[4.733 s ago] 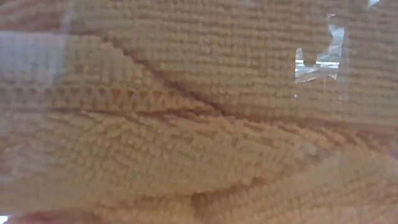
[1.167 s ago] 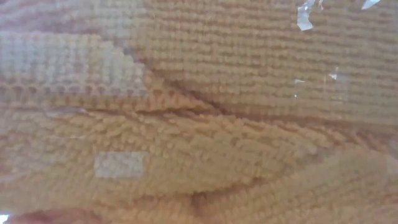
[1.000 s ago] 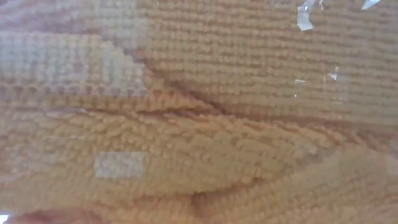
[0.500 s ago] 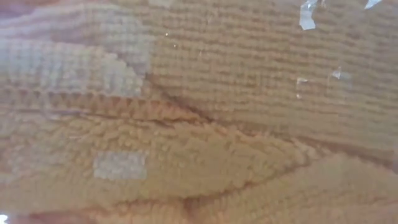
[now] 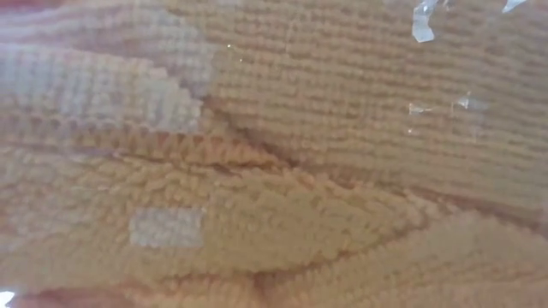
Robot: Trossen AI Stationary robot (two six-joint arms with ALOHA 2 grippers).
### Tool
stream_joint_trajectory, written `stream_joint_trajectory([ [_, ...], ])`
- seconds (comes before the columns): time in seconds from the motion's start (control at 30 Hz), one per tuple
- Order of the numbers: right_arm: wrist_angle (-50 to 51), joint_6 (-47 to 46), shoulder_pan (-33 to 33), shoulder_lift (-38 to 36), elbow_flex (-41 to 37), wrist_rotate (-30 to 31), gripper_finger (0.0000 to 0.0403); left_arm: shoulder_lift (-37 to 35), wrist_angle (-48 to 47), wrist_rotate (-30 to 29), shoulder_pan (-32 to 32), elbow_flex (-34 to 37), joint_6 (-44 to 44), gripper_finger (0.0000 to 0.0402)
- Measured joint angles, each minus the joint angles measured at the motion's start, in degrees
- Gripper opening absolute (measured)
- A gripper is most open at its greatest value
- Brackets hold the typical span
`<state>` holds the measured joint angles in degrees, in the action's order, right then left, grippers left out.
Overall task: Sort microfiber towel by color & place in baskets
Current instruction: Put the orange microfiber towel into the right transparent bin, then put the green microfiber towel into the left transparent bin
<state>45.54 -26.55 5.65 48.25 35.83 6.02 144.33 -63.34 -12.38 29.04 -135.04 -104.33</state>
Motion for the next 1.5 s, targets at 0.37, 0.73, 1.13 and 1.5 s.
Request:
stream_joint_trajectory([
  [0.37,1.29,0.0,0.0,0.0,0.0,-0.11,0.0,-7.66,0.18,-6.54,0.83,0.28,3.34,0.0137],
  [0.73,2.27,0.0,0.0,0.01,0.0,-0.26,0.0,-16.57,-5.77,-8.73,1.75,0.2,8.45,0.0131],
  [1.13,1.85,-0.12,0.0,0.02,0.0,-0.24,0.0,-23.38,-27.08,-11.85,-2.64,0.11,14.34,0.0131],
  [1.5,0.38,-0.42,0.0,0.01,0.0,-0.26,0.0,-24.15,-26.63,-8.15,-12.44,6.72,33.19,0.0131],
])
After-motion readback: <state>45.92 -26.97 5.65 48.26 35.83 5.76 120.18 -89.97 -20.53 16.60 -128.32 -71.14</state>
